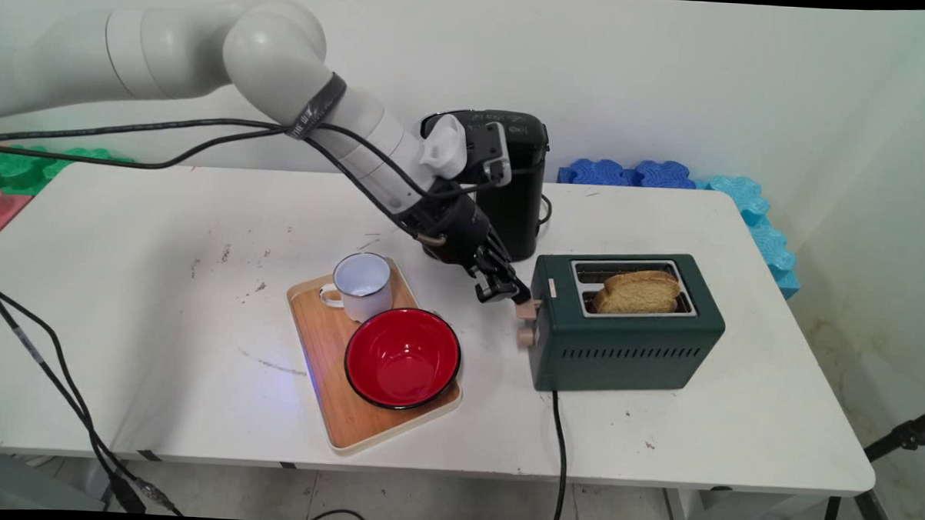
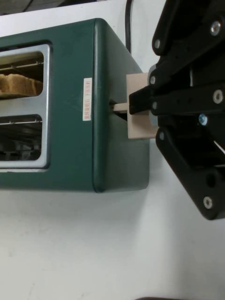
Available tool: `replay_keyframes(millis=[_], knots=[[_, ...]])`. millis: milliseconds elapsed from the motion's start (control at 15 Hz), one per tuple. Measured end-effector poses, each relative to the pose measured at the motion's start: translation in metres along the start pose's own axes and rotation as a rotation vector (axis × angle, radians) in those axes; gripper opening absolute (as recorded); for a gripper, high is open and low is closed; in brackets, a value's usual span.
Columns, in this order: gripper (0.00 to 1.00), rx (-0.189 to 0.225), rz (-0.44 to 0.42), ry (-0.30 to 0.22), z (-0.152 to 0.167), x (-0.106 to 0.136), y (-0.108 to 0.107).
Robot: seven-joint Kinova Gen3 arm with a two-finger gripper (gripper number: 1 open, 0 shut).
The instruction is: Press the toaster switch
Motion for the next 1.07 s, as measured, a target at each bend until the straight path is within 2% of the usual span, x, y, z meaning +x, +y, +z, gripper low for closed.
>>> replay_keyframes(millis=[1067], knots=[[0.0,0.02,-0.05,-0.008,0.028,-0.012,-0.001]])
